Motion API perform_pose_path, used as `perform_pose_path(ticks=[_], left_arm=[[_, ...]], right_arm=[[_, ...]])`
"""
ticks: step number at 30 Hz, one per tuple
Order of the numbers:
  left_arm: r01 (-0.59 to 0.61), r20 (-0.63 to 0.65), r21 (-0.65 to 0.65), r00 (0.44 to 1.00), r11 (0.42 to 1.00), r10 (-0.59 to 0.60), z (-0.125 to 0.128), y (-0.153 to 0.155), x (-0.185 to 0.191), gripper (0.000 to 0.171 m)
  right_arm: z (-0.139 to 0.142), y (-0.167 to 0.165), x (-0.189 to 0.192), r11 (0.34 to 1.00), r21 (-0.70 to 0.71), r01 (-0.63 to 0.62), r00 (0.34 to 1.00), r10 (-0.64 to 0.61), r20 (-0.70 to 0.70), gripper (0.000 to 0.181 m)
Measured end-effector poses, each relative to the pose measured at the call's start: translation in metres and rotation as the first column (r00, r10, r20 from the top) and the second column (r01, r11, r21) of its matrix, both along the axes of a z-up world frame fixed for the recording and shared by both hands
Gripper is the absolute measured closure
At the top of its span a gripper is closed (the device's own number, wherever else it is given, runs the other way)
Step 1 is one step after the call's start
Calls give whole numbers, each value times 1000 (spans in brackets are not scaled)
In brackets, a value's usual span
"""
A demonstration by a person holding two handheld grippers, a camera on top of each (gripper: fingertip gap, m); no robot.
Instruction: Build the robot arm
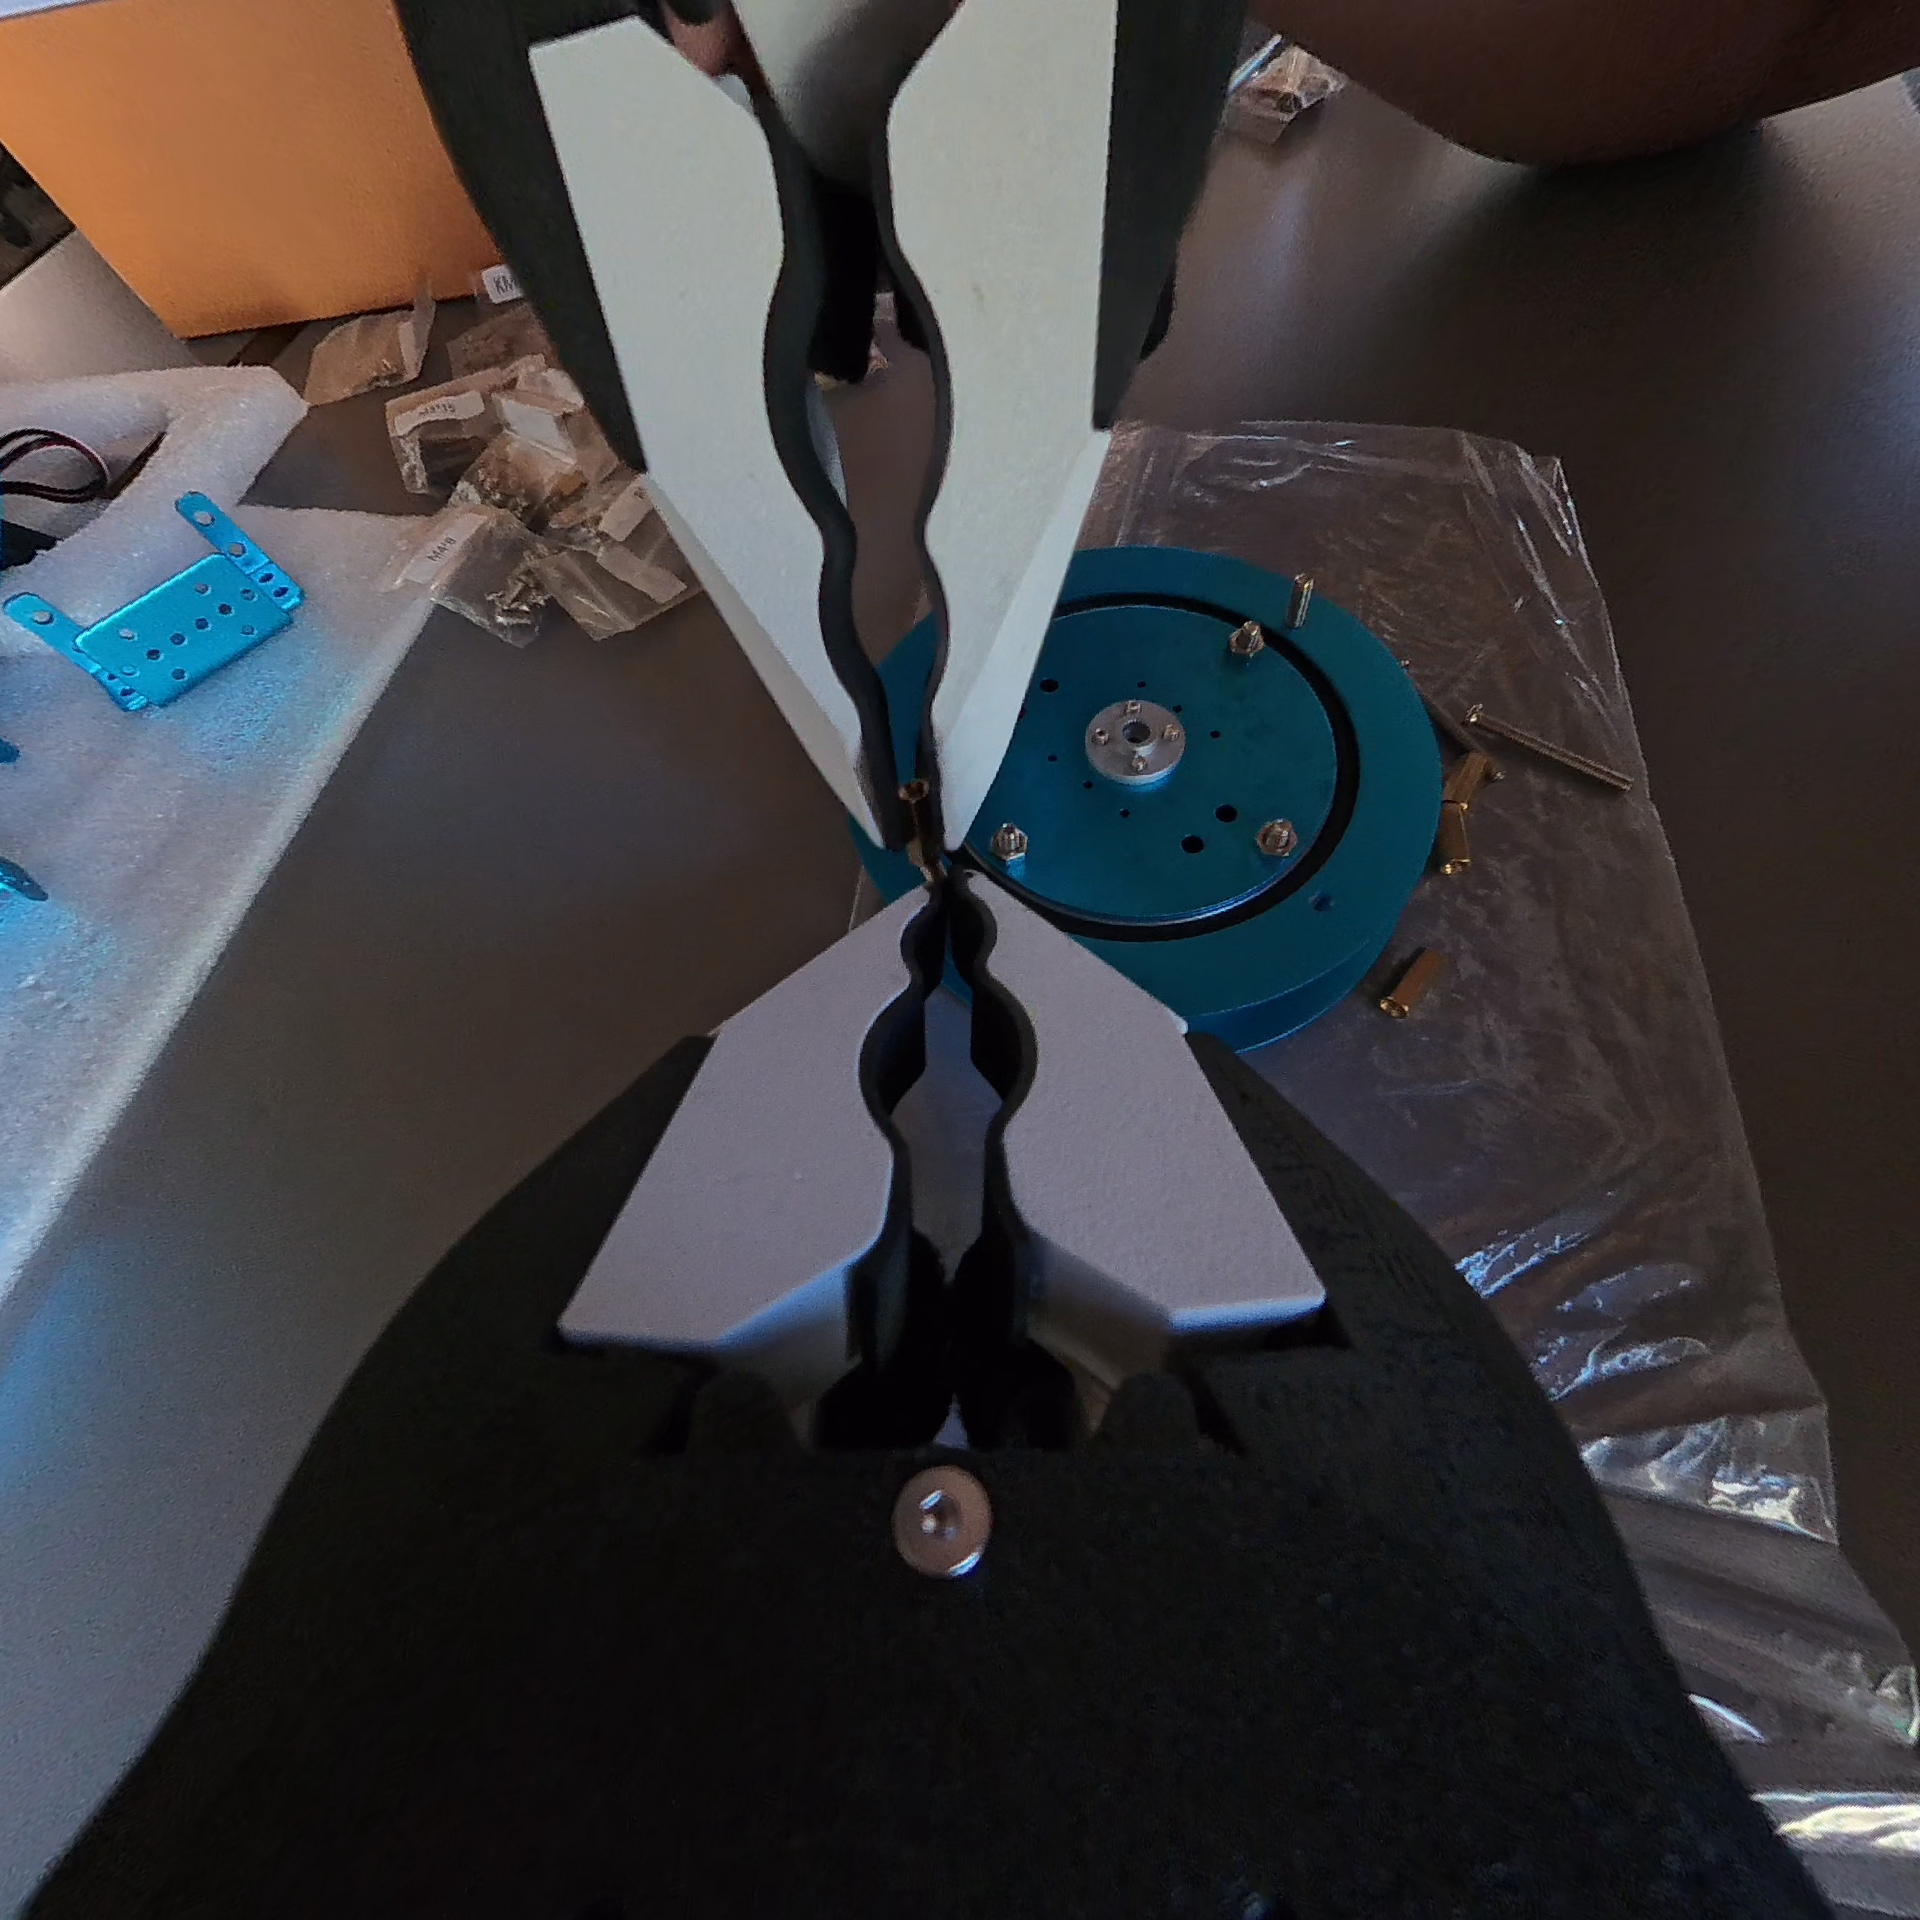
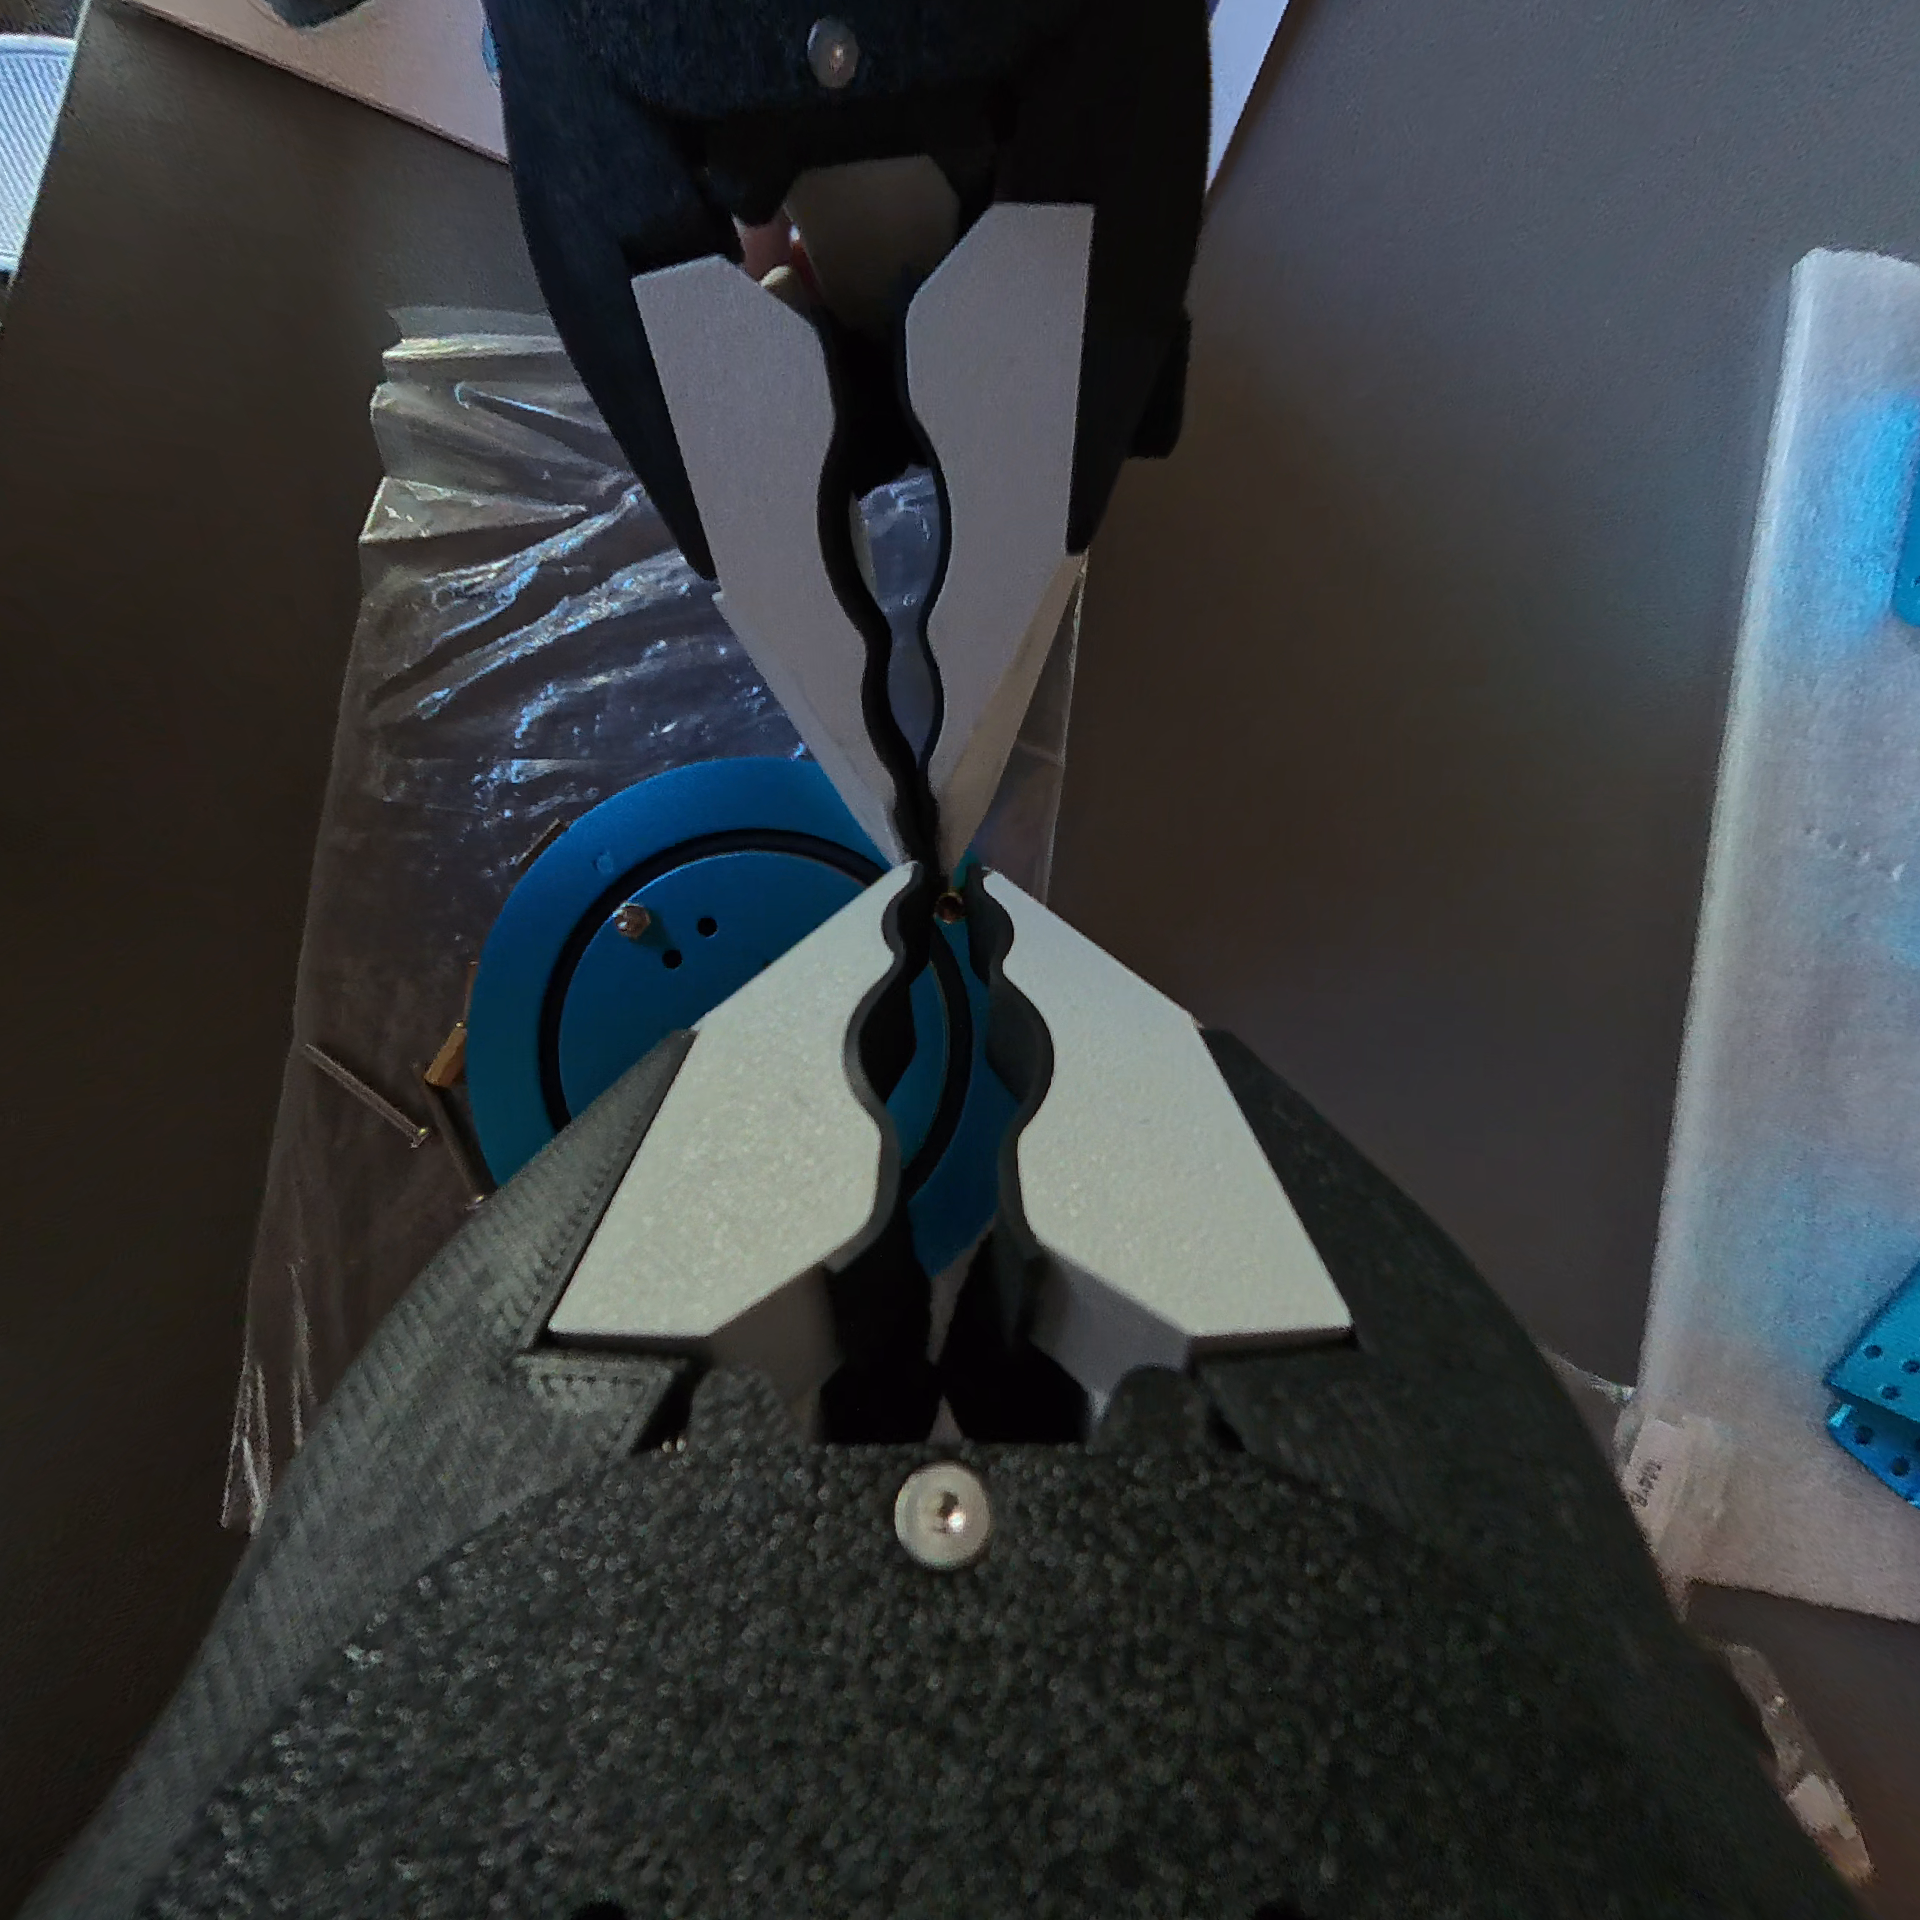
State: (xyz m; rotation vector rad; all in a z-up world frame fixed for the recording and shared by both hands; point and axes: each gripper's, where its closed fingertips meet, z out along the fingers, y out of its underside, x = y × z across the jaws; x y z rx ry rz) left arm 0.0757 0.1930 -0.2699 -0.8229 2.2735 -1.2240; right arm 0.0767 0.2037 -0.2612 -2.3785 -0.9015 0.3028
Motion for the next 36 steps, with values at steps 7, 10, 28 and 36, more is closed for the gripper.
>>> perform_pose_path(ticks=[7,10,28,36], left_arm=[[0,6,5,1000,1000,0,0,0,-1,171],[0,7,6,1000,1000,0,0,0,-1,171],[-86,-8,-49,996,995,86,5,6,5,152],[-88,-4,-43,996,995,88,5,8,5,152]], right_arm=[[0,2,-1,999,-33,34,997,-36,-74,176],[-1,3,0,995,-61,76,992,-81,-94,176],[-1,4,-2,964,-139,227,943,-253,-216,176],[-1,4,-3,965,-131,226,941,-251,-228,176]])
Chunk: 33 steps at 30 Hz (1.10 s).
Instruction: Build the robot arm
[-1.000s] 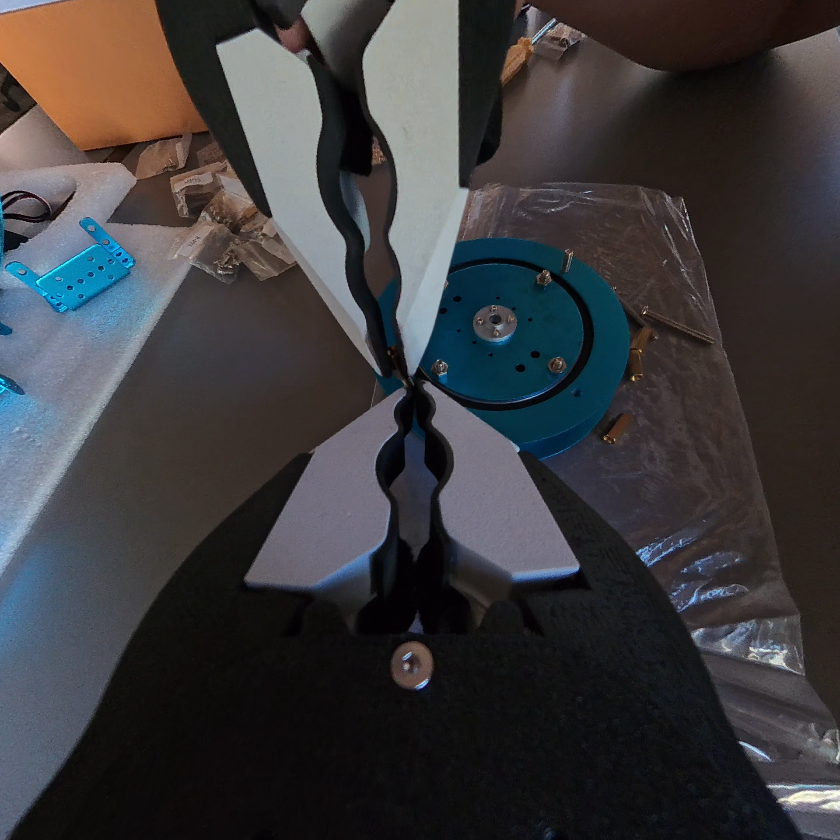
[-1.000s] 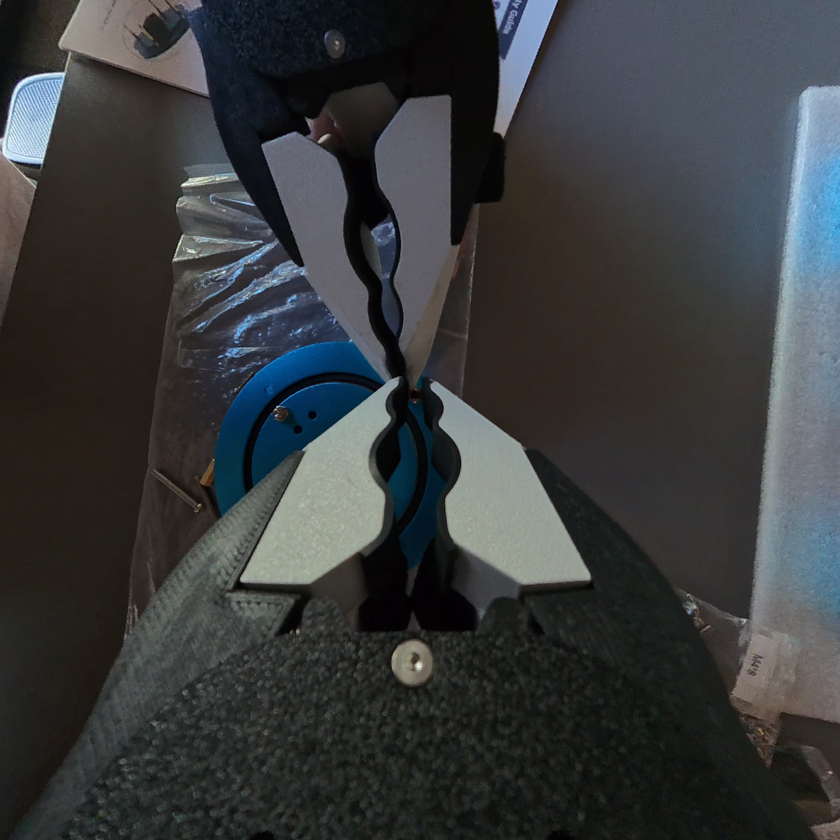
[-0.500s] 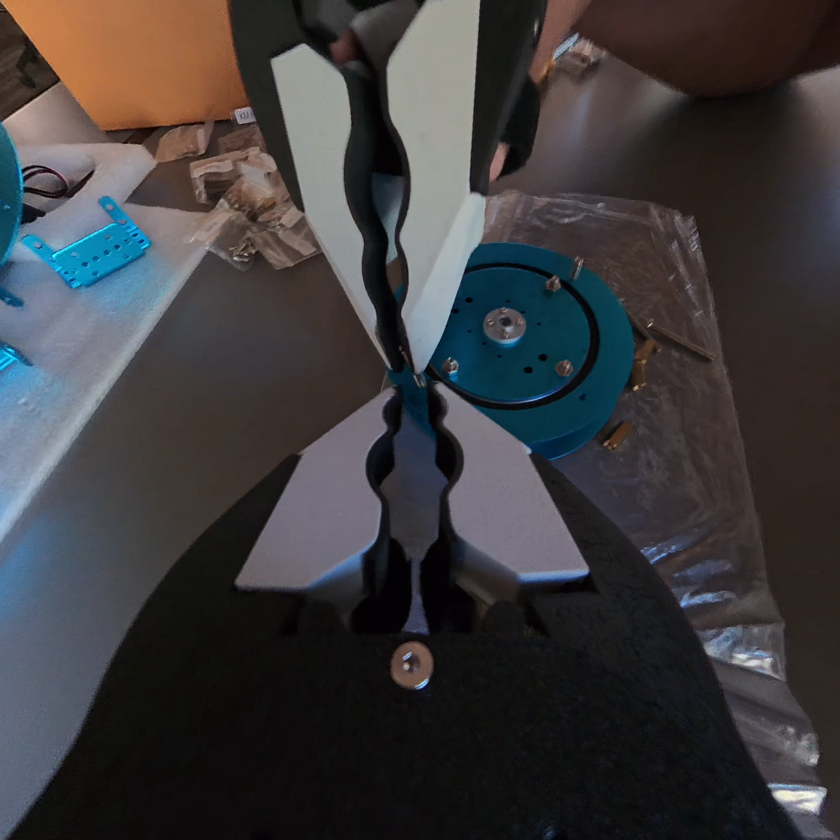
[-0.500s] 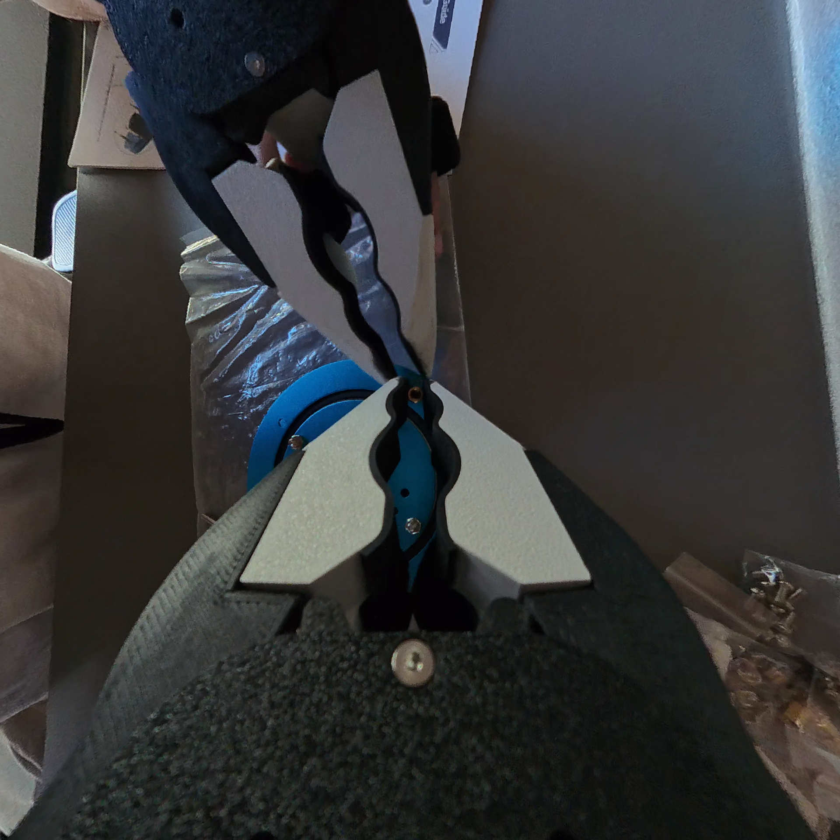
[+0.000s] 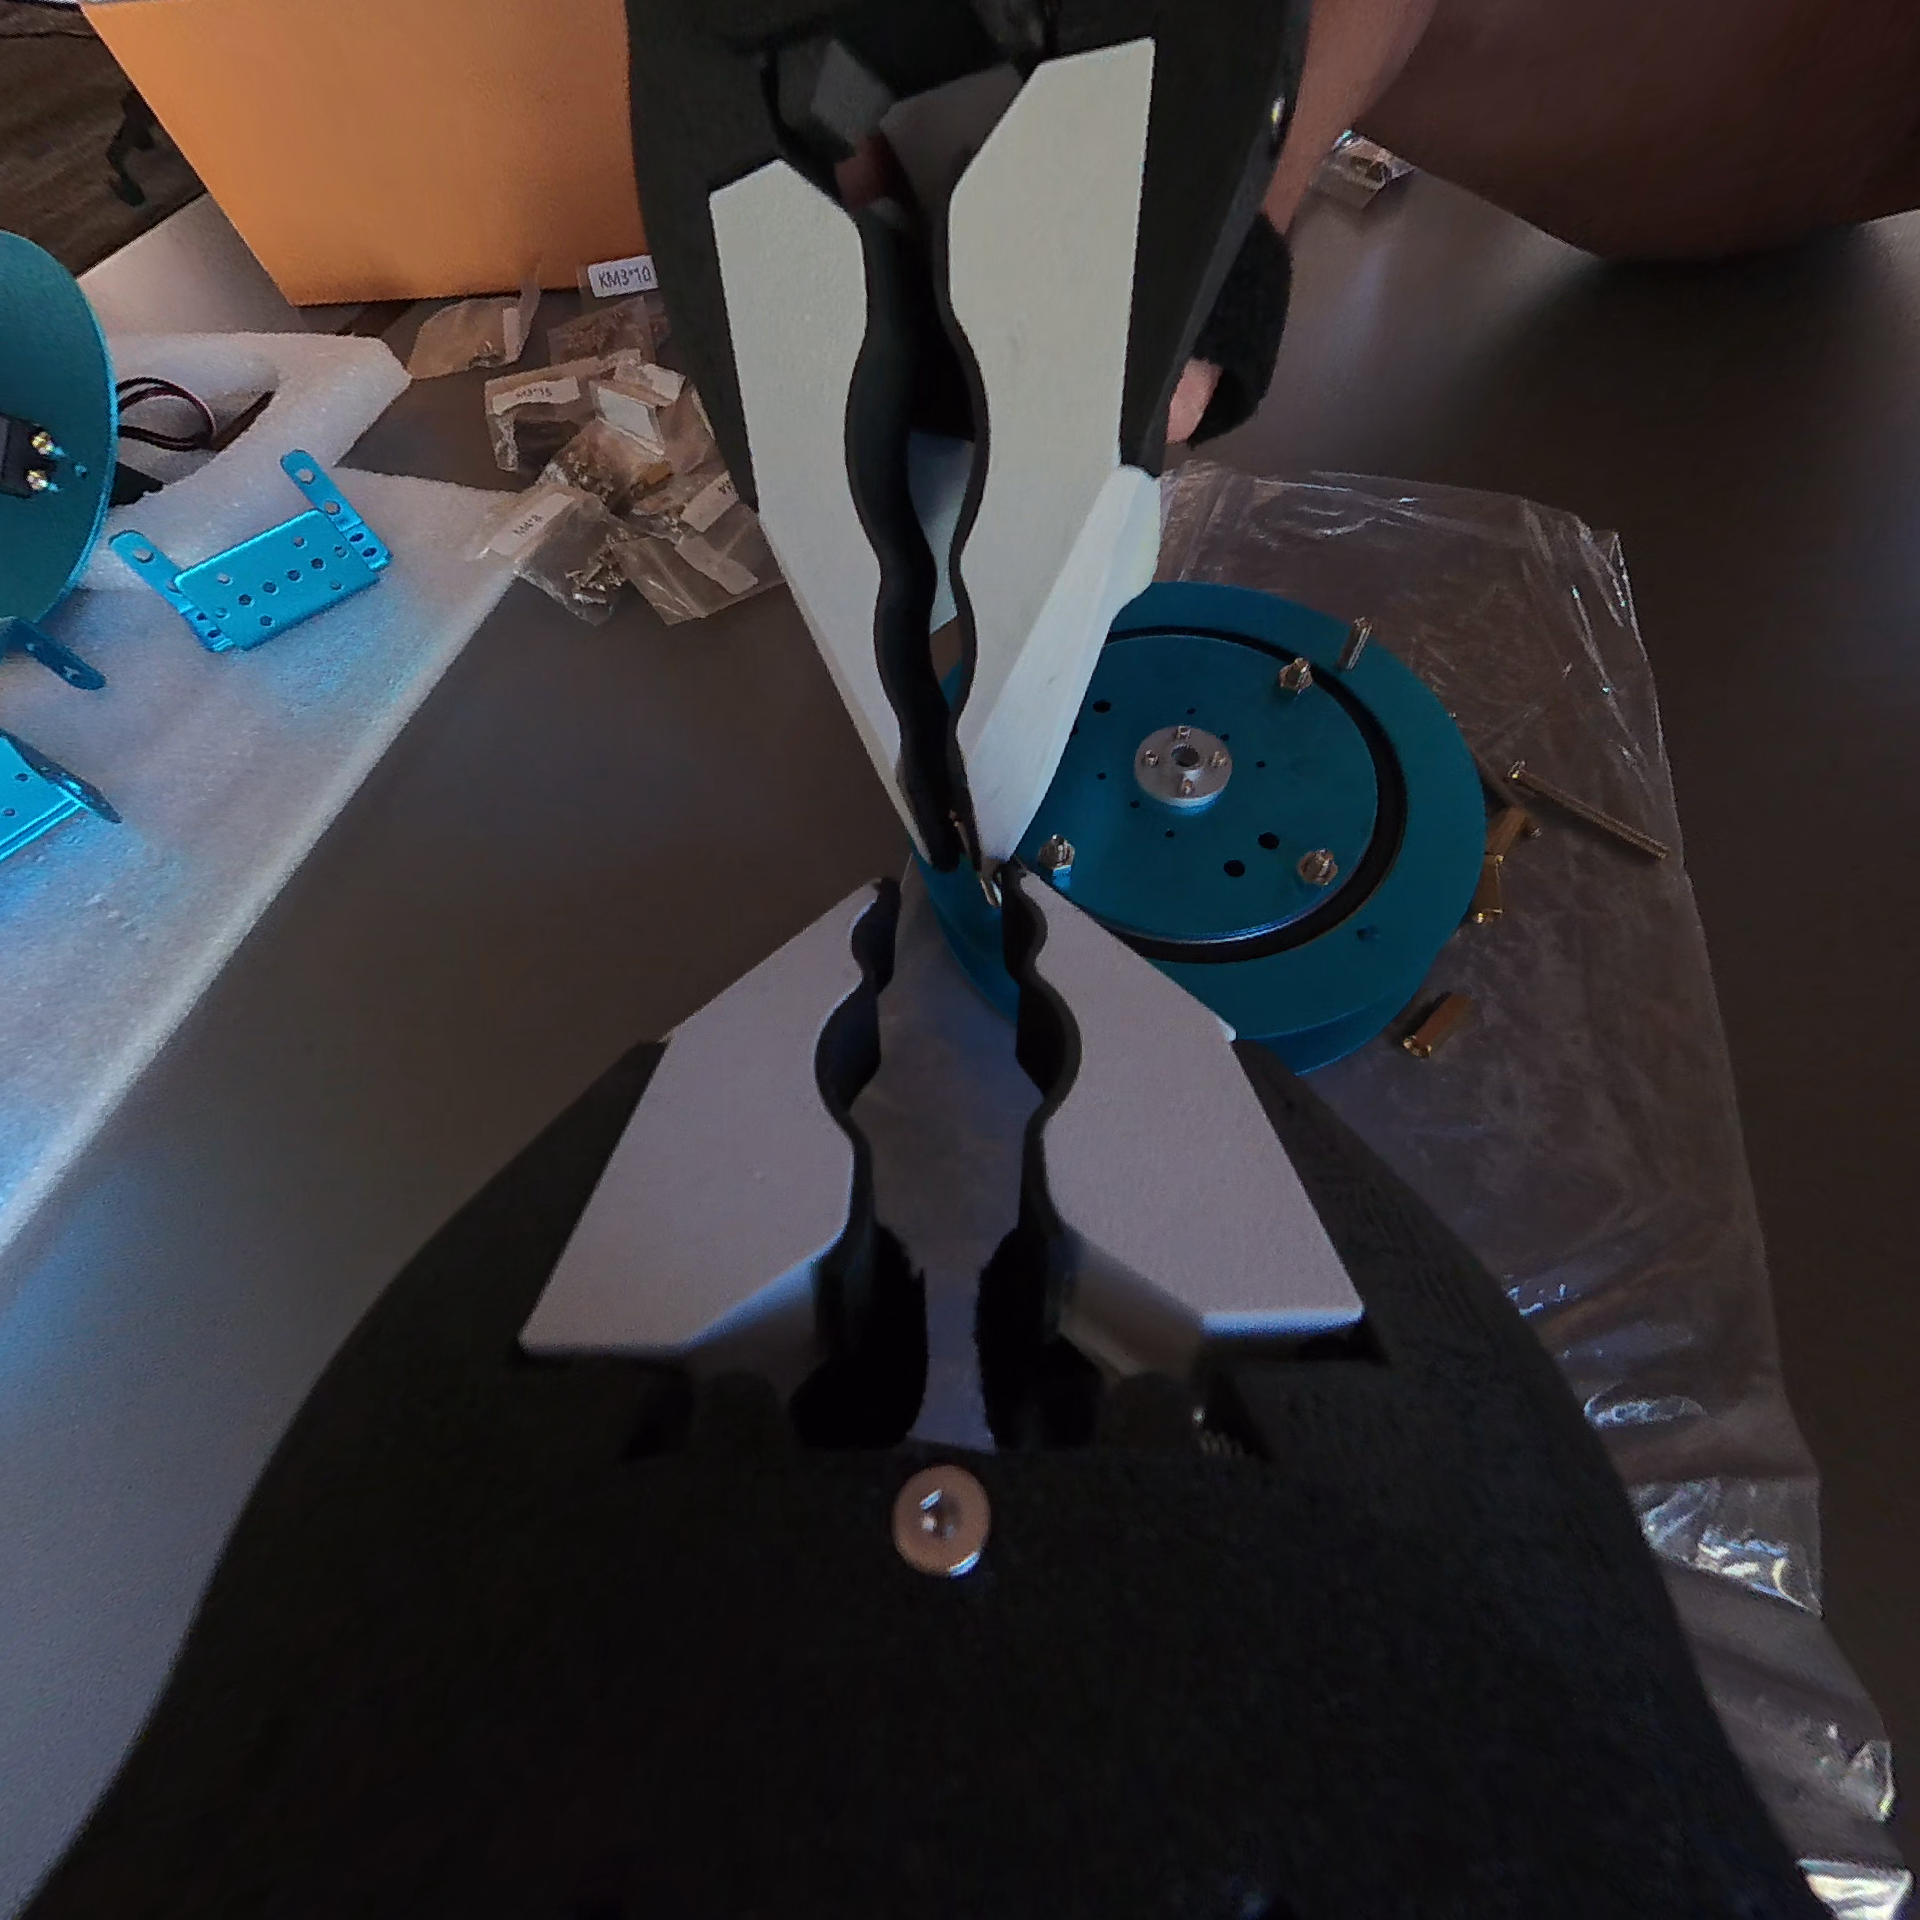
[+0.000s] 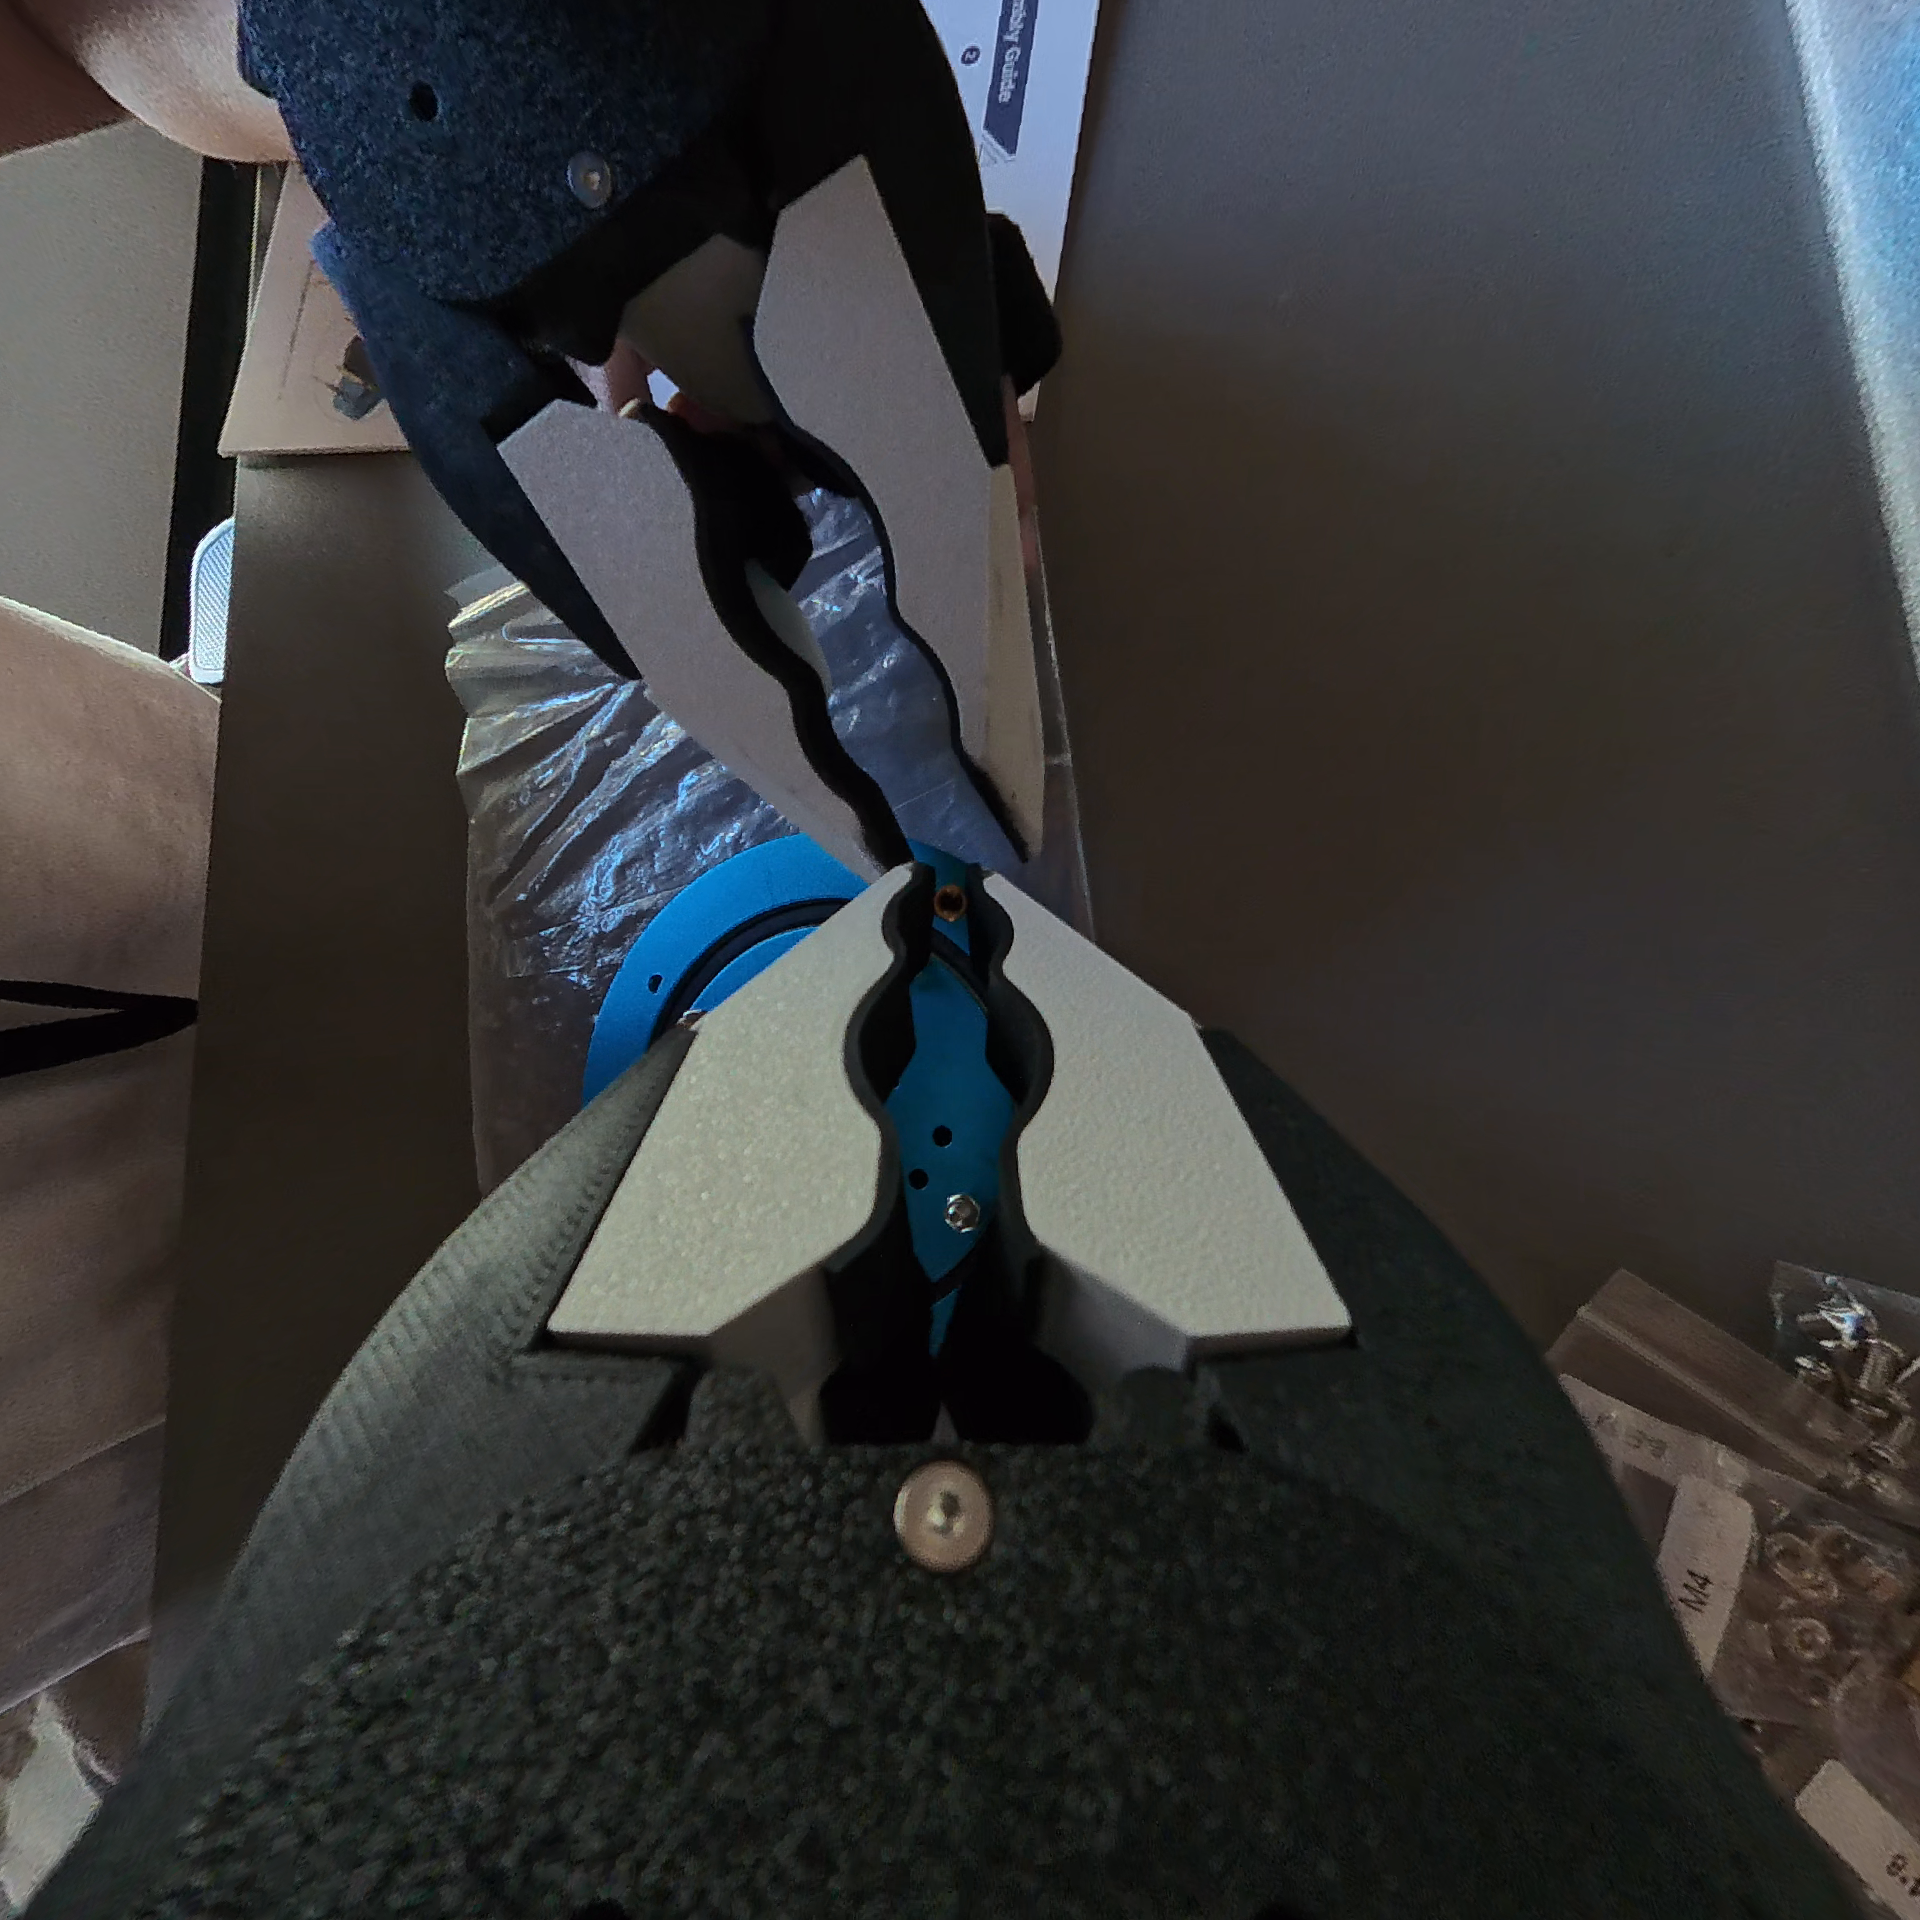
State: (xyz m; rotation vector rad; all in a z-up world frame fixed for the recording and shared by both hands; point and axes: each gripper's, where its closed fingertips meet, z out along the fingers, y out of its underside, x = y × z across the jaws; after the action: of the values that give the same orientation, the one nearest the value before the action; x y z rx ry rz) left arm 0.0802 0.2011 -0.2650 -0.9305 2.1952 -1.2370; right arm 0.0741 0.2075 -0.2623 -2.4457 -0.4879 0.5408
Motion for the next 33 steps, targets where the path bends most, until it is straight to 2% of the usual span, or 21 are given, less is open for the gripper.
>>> perform_pose_path(ticks=[4,6,10,19,21,27,33], left_arm=[[-6,1,3,1000,1000,6,0,2,0,153],[-9,2,7,1000,1000,9,0,3,1,153],[-29,11,34,1000,999,28,-2,9,2,158],[-32,7,29,999,999,32,0,13,0,158],[-26,13,10,1000,1000,26,6,15,-2,159],[77,-49,-26,996,997,-79,1,3,-19,157],[83,-45,-34,995,996,-84,0,-6,-15,156]], right_arm=[[0,-2,0,1000,0,-4,1000,4,-7,175],[1,-3,-3,1000,-10,-12,999,12,-43,167],[1,-6,-7,999,-25,-26,995,24,-95,169],[-3,-8,-8,999,-28,-47,996,44,-78,171],[1,-11,-12,997,-10,-80,993,79,-90,166],[3,-9,-15,975,153,-161,987,163,3,154],[3,-7,-6,970,179,-167,983,150,104,165]])
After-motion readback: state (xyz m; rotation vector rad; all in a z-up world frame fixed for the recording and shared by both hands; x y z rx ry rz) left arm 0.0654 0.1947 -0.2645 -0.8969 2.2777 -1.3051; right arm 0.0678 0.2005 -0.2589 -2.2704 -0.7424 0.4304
